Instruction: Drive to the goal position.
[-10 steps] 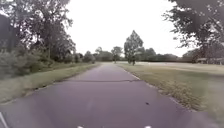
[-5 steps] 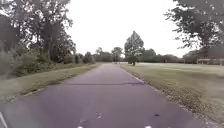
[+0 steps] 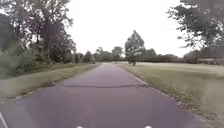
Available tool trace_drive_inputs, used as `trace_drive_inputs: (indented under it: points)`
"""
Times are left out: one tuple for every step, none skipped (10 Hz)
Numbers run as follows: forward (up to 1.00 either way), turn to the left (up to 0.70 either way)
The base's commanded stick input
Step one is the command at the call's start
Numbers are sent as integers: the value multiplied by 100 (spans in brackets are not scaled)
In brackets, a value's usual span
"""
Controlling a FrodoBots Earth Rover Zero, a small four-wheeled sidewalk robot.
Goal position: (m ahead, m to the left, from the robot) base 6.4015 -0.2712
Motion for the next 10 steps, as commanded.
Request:
trace_drive_inputs:
  points:
    - [70,0]
    - [70,0]
    - [70,0]
    - [70,0]
    - [70,0]
    - [70,0]
    - [70,0]
    - [70,0]
    - [70,0]
    - [70,0]
